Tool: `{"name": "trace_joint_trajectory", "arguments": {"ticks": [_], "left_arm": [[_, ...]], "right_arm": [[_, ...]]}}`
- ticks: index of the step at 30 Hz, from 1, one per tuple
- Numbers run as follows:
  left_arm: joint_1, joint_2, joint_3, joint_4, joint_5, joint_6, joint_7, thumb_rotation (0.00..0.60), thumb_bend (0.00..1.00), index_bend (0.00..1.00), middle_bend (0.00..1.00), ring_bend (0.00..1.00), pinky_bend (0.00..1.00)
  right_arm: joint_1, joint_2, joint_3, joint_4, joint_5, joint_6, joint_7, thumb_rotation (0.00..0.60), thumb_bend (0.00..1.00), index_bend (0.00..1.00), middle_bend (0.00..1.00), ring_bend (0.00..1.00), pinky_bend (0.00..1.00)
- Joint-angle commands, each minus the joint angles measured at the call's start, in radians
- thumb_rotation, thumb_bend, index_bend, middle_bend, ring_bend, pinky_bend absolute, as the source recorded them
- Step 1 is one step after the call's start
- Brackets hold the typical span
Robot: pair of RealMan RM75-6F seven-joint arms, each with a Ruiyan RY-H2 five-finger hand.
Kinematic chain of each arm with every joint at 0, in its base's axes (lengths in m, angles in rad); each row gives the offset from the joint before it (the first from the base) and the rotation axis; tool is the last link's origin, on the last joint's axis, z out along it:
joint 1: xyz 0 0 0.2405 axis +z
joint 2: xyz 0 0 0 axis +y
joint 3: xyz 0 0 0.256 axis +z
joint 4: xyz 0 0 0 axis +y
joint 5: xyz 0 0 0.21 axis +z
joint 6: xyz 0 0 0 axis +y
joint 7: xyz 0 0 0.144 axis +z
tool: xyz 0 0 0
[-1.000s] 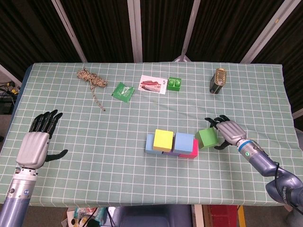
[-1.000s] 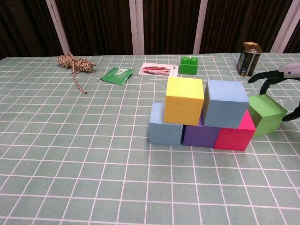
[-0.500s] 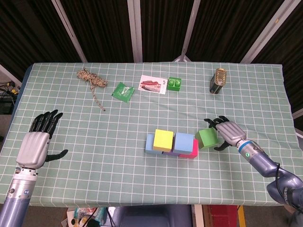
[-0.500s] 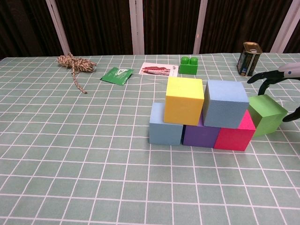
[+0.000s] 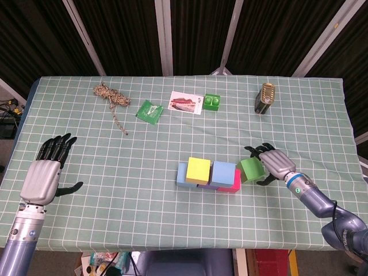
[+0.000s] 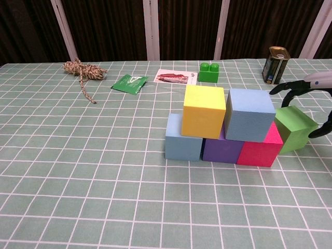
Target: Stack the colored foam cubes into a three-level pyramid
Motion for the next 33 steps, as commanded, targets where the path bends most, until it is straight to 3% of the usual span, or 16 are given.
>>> {"name": "trace_joint_trajectory", "arguments": {"ticks": [1, 9, 16, 33], "left_arm": [[0.001, 0.000, -0.002, 0.000, 0.000, -0.002, 0.000, 0.600, 0.03, 0.00, 0.02, 0.00, 0.00], [0.006, 0.002, -0.008, 0.001, -0.002, -0.008, -0.005, 0.600, 0.03, 0.00, 0.02, 0.00, 0.00], [0.009, 0.000, -0.014, 0.004, -0.003, -0.012, -0.006, 0.600, 0.03, 0.00, 0.02, 0.00, 0.00], [0.015, -0.001, -0.021, 0.002, 0.002, -0.018, -0.004, 0.600, 0.03, 0.00, 0.02, 0.00, 0.00]], "right_arm": [[0.000, -0.006, 0.004, 0.000, 0.008, 0.003, -0.003, 0.600, 0.17, 0.00, 0.26, 0.15, 0.00], [-0.001, -0.017, 0.006, 0.003, 0.024, 0.005, -0.006, 0.600, 0.17, 0.00, 0.32, 0.17, 0.00], [-0.006, -0.020, 0.009, 0.008, 0.032, 0.015, -0.011, 0.600, 0.24, 0.01, 0.35, 0.19, 0.00], [-0.024, 0.004, 0.028, 0.032, 0.101, 0.027, -0.055, 0.600, 0.24, 0.01, 0.36, 0.19, 0.00]]}}
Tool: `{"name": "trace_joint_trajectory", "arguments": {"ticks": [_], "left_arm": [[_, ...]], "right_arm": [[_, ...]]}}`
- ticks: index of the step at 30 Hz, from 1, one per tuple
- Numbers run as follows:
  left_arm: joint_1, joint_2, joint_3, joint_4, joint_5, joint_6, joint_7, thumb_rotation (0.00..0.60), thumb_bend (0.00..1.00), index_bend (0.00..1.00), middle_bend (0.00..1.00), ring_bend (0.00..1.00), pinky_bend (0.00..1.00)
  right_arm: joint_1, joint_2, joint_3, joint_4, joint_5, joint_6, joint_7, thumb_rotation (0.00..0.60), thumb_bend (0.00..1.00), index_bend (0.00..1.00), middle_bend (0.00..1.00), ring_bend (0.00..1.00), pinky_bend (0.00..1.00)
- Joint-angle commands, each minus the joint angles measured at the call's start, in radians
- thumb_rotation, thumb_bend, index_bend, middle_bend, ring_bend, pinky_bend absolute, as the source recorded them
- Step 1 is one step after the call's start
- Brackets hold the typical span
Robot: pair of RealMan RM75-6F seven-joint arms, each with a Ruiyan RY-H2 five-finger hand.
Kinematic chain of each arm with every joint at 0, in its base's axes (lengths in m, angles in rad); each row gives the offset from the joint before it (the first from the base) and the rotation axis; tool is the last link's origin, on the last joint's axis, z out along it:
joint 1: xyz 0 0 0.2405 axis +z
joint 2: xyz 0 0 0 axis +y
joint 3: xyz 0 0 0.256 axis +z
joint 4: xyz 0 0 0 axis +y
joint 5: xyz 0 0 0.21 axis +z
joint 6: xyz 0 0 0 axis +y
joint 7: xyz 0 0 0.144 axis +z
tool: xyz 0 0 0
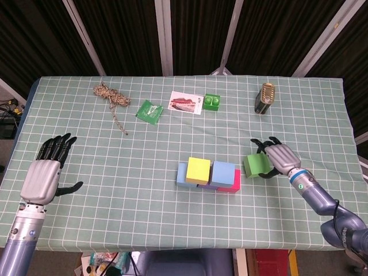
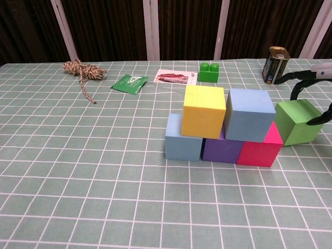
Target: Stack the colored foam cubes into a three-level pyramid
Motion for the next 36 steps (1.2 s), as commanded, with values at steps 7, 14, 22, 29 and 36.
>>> {"name": "trace_joint_trajectory", "arguments": {"ticks": [7, 14, 22, 29, 36], "left_arm": [[0.003, 0.007, -0.002, -0.007, 0.010, 0.001, -0.001, 0.600, 0.03, 0.00, 0.02, 0.00, 0.00], [0.009, 0.014, -0.005, -0.018, 0.025, 0.010, -0.004, 0.600, 0.03, 0.00, 0.02, 0.00, 0.00], [0.015, 0.022, -0.003, -0.036, 0.051, 0.015, -0.003, 0.600, 0.03, 0.00, 0.02, 0.00, 0.00], [0.024, 0.031, 0.003, -0.051, 0.073, 0.020, -0.003, 0.600, 0.03, 0.00, 0.02, 0.00, 0.00], [0.035, 0.040, 0.012, -0.071, 0.101, 0.025, -0.005, 0.600, 0.03, 0.00, 0.02, 0.00, 0.00]], "right_arm": [[-0.029, 0.046, -0.004, -0.007, 0.038, 0.004, -0.025, 0.600, 0.24, 0.01, 0.36, 0.19, 0.00], [-0.065, 0.095, -0.014, -0.044, 0.049, 0.032, -0.031, 0.600, 0.24, 0.01, 0.36, 0.19, 0.00], [-0.107, 0.136, -0.025, -0.083, 0.072, 0.059, -0.048, 0.600, 0.24, 0.01, 0.36, 0.19, 0.00], [-0.147, 0.183, -0.038, -0.140, 0.115, 0.075, -0.088, 0.600, 0.24, 0.01, 0.36, 0.19, 0.00], [-0.178, 0.214, -0.053, -0.188, 0.133, 0.081, -0.115, 0.600, 0.23, 0.01, 0.36, 0.19, 0.00]]}}
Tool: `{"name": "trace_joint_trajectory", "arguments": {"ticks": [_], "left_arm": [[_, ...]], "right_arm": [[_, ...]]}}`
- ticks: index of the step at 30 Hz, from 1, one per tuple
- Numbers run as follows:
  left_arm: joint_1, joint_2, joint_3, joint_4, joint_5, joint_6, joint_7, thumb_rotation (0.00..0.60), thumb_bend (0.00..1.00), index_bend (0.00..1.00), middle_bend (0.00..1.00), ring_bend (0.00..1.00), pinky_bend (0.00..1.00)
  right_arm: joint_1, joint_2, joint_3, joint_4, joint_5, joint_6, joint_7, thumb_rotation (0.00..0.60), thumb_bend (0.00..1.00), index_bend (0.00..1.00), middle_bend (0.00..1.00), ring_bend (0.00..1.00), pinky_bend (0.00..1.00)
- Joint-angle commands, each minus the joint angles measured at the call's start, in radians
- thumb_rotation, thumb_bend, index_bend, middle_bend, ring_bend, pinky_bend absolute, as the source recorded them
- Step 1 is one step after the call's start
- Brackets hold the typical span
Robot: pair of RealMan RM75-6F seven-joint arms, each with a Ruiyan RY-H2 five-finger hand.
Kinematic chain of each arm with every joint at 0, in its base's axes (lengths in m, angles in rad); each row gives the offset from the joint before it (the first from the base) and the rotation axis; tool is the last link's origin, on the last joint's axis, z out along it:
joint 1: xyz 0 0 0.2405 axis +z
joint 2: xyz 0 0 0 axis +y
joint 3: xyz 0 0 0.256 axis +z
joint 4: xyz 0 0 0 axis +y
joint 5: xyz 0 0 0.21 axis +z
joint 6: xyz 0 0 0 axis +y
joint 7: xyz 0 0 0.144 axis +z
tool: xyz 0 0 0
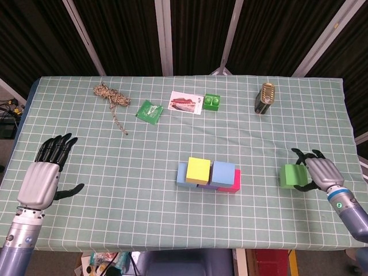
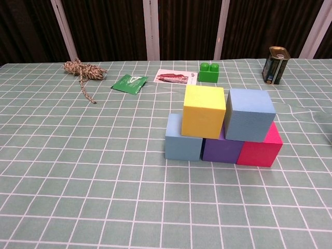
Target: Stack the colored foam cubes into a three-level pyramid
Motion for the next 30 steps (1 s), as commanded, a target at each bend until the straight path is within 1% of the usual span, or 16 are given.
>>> {"name": "trace_joint_trajectory", "arguments": {"ticks": [1, 10, 16, 17, 22, 25, 30], "left_arm": [[0.005, 0.004, 0.005, -0.008, 0.011, 0.002, -0.002, 0.600, 0.03, 0.00, 0.02, 0.00, 0.00], [0.017, 0.022, 0.010, -0.023, 0.037, 0.007, -0.001, 0.600, 0.03, 0.00, 0.02, 0.00, 0.00], [0.025, 0.031, 0.012, -0.033, 0.054, 0.011, -0.007, 0.600, 0.03, 0.00, 0.02, 0.00, 0.00], [0.027, 0.032, 0.013, -0.034, 0.058, 0.012, -0.008, 0.600, 0.03, 0.00, 0.02, 0.00, 0.00], [0.034, 0.037, 0.015, -0.040, 0.072, 0.015, -0.013, 0.600, 0.03, 0.00, 0.02, 0.00, 0.00], [0.035, 0.038, 0.015, -0.041, 0.074, 0.014, -0.015, 0.600, 0.03, 0.00, 0.02, 0.00, 0.00], [0.036, 0.038, 0.013, -0.042, 0.074, 0.010, -0.015, 0.600, 0.03, 0.00, 0.02, 0.00, 0.00]], "right_arm": [[-0.014, 0.013, -0.007, -0.022, 0.002, 0.007, -0.010, 0.600, 0.23, 0.01, 0.36, 0.19, 0.00], [-0.040, 0.010, -0.016, -0.063, 0.007, 0.021, -0.037, 0.600, 0.24, 0.01, 0.36, 0.19, 0.00], [-0.063, -0.016, -0.018, -0.090, 0.048, 0.059, -0.105, 0.600, 0.24, 0.01, 0.35, 0.19, 0.00], [-0.064, -0.020, -0.018, -0.095, 0.056, 0.062, -0.118, 0.600, 0.24, 0.01, 0.34, 0.19, 0.00], [-0.064, -0.019, -0.017, -0.113, 0.087, 0.053, -0.152, 0.600, 0.23, 0.00, 0.17, 0.14, 0.00], [-0.059, -0.010, -0.016, -0.122, 0.104, 0.038, -0.162, 0.600, 0.23, 0.00, 0.12, 0.12, 0.00], [-0.052, 0.005, -0.018, -0.135, 0.112, 0.015, -0.177, 0.600, 0.23, 0.00, 0.08, 0.09, 0.00]]}}
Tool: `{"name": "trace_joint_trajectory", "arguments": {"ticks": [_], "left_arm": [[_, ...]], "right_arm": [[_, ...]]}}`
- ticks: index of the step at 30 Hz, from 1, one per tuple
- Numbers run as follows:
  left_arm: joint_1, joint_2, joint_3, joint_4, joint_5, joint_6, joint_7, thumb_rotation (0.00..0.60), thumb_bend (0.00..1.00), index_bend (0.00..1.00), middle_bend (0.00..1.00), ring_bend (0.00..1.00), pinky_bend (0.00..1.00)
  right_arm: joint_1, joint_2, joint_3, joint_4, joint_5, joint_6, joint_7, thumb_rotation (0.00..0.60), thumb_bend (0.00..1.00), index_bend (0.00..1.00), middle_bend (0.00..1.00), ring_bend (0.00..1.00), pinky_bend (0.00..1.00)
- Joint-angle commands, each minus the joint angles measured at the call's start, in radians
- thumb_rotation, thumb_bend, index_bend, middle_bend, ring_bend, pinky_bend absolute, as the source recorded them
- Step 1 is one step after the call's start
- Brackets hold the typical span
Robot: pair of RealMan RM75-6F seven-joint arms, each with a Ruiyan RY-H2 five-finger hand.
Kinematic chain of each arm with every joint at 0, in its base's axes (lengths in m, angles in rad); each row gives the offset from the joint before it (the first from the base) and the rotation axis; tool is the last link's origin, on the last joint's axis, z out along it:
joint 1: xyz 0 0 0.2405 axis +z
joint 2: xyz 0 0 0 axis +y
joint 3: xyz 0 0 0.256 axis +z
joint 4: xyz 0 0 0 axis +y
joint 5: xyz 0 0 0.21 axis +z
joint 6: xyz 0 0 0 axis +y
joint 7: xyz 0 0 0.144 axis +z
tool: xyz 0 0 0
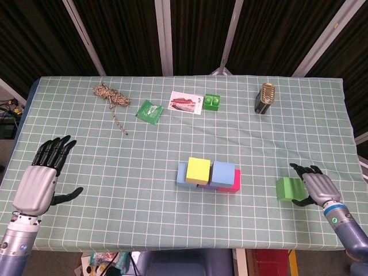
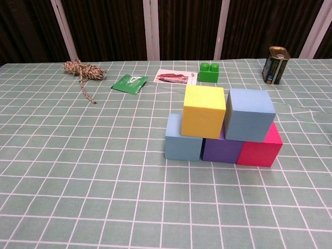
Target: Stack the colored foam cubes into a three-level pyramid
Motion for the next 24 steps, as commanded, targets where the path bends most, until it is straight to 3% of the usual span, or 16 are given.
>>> {"name": "trace_joint_trajectory", "arguments": {"ticks": [1, 6, 14, 24], "left_arm": [[0.001, 0.000, -0.001, -0.001, 0.001, 0.000, 0.000, 0.600, 0.03, 0.00, 0.02, 0.00, 0.00], [0.004, 0.000, -0.003, -0.002, 0.004, 0.001, -0.005, 0.600, 0.03, 0.00, 0.02, 0.00, 0.00], [0.009, 0.002, -0.003, -0.005, 0.014, 0.001, -0.011, 0.600, 0.03, 0.00, 0.02, 0.00, 0.00], [0.012, 0.003, -0.006, -0.004, 0.014, -0.005, -0.016, 0.600, 0.03, 0.00, 0.02, 0.00, 0.00]], "right_arm": [[0.004, 0.008, -0.002, -0.007, 0.001, -0.012, -0.007, 0.600, 0.23, 0.00, 0.08, 0.09, 0.00], [0.009, 0.018, -0.003, -0.012, -0.010, -0.022, -0.015, 0.600, 0.23, 0.00, 0.09, 0.08, 0.00], [0.001, 0.001, 0.001, 0.000, -0.023, 0.003, -0.031, 0.600, 0.23, 0.00, 0.20, 0.12, 0.00], [-0.002, -0.019, -0.002, 0.000, 0.017, 0.014, -0.092, 0.600, 0.24, 0.00, 0.22, 0.13, 0.00]]}}
